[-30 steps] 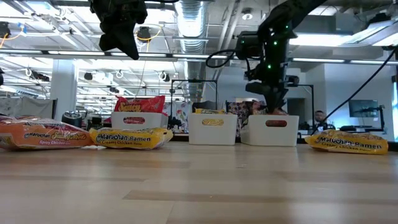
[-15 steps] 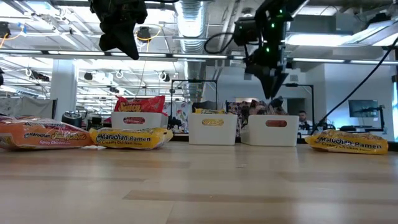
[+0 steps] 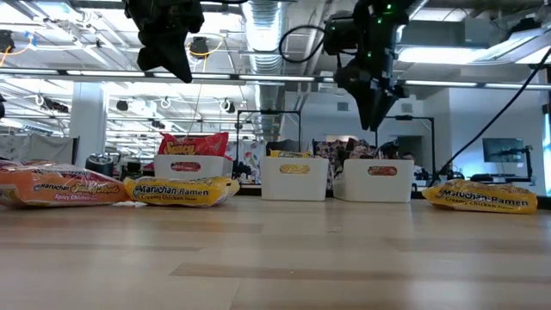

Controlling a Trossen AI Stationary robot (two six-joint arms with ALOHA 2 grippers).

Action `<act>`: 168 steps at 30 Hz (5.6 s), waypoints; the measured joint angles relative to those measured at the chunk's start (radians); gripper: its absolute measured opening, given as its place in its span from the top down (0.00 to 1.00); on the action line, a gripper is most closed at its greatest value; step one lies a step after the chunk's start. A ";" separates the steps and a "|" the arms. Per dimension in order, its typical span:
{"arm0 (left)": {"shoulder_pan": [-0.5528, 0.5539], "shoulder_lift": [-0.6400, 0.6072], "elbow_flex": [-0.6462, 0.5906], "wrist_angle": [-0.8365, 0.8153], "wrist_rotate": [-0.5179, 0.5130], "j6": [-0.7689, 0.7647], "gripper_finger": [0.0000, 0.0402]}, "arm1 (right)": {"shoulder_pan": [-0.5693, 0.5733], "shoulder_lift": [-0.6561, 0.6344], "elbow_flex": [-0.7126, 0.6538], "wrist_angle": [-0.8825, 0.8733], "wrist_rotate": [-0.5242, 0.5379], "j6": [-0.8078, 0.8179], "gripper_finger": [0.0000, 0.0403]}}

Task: Sort Maruchan noodles
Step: Put the yellow noodle pack into the middle white bin

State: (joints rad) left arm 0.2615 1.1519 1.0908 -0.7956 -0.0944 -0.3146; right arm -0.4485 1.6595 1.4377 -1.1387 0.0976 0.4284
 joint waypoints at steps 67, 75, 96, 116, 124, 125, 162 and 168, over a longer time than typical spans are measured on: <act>-0.161 0.639 0.002 0.139 0.149 -0.083 0.92 | 0.108 -0.150 0.001 -0.158 -0.046 0.008 0.66; -0.167 0.642 -0.002 0.271 0.282 -0.045 1.00 | 0.108 -0.150 0.001 -0.158 -0.043 0.008 0.66; -0.170 0.520 -0.003 0.410 0.270 0.023 1.00 | 0.108 -0.150 0.001 -0.154 -0.043 0.008 0.69; -0.078 0.519 -0.001 0.444 0.398 0.068 0.79 | 0.117 -0.150 0.001 -0.151 -0.048 0.008 0.67; -0.049 0.519 0.001 0.543 0.405 0.153 0.57 | 0.152 -0.150 0.001 -0.151 -0.048 0.008 0.61; -0.054 0.518 0.001 0.544 0.402 0.212 0.56 | 0.156 -0.150 0.001 -0.151 -0.048 0.008 0.61; -0.072 0.738 0.002 0.575 0.446 0.427 0.56 | 0.167 -0.150 0.000 -0.131 -0.048 0.009 0.60; -0.077 0.747 0.003 0.534 0.460 0.400 0.63 | 0.164 -0.150 0.000 -0.129 -0.047 0.009 0.60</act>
State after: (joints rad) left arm 0.1841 1.8990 1.0937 -0.2614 0.3657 0.0858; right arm -0.2848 1.5097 1.4380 -1.2682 0.0505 0.4373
